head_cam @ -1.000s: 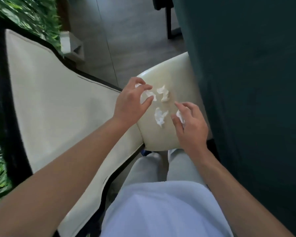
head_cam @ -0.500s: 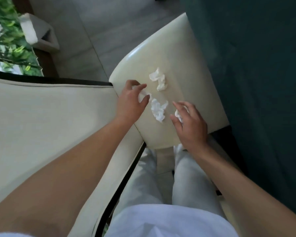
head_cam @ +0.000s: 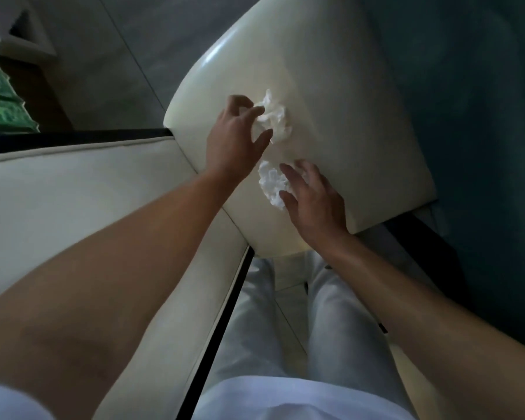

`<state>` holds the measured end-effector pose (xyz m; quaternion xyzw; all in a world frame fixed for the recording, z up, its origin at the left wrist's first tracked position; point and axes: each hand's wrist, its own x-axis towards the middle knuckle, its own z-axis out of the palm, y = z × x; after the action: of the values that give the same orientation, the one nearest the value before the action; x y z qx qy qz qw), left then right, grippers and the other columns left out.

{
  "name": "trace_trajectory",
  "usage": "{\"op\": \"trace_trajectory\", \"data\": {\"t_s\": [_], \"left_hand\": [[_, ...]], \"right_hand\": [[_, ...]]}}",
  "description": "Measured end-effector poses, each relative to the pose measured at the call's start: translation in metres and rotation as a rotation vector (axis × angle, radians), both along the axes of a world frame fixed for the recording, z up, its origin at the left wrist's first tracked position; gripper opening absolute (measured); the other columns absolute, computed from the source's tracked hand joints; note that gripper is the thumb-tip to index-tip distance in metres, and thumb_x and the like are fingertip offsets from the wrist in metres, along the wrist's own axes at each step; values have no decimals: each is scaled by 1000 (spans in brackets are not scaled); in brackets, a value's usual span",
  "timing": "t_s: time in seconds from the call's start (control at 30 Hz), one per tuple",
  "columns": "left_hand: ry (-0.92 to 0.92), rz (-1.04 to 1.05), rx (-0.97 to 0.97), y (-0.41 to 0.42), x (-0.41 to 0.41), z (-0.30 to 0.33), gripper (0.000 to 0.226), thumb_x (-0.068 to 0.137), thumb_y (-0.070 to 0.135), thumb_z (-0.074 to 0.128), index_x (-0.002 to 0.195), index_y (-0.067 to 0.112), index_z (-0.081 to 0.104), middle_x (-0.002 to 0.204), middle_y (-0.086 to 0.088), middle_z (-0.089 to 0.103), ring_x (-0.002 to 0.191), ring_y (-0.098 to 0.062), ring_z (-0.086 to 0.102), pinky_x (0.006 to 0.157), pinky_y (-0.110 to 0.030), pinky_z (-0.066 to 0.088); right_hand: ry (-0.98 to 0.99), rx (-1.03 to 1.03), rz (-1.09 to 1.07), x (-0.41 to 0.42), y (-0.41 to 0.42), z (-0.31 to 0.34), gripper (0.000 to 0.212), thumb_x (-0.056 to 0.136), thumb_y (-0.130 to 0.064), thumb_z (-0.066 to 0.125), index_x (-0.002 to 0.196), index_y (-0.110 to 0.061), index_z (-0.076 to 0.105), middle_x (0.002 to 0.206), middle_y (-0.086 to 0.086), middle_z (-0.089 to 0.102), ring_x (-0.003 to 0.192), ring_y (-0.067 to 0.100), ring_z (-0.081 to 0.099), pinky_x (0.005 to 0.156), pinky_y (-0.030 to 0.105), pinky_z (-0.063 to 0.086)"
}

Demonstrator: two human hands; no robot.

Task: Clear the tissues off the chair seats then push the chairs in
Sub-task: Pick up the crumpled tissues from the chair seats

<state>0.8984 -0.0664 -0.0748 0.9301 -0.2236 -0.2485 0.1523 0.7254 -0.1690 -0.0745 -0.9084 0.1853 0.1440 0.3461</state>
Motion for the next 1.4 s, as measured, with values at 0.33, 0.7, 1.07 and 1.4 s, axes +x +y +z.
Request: {"op": "trace_trajectory", "data": {"t_s": [0.33,0.7,1.07,1.4], "left_hand": [[13,-78,-2,4,0,-20,67,91,50,71,149,25,51,155,-9,39,128,-26,54,91,-37,55],[-11,-159,100,-18,-2,-27,83,86,53,73,157,36,35,164,-10,26,135,-31,46,82,-42,57],[23,-216,128,-36,2,-33,102,85,67,68,164,34,12,168,-19,14,136,-38,45,83,-45,57],[-60,-287,73,-48,8,-45,45,96,34,54,141,28,53,165,-15,25,131,-37,47,90,-48,55]], "right_hand": [[100,-98,155,-3,16,-32,60,90,-33,73,145,-24,52,149,16,47,114,35,59,80,42,55],[104,-73,266,-7,38,-46,76,80,-26,83,147,-29,48,156,18,42,115,36,58,84,44,54],[49,-144,351,-13,45,-48,92,78,-54,81,153,-31,35,161,20,35,115,35,57,89,46,51],[-38,-115,337,-11,51,-59,56,80,-12,75,132,-28,64,156,11,47,112,31,56,85,42,46]]}}
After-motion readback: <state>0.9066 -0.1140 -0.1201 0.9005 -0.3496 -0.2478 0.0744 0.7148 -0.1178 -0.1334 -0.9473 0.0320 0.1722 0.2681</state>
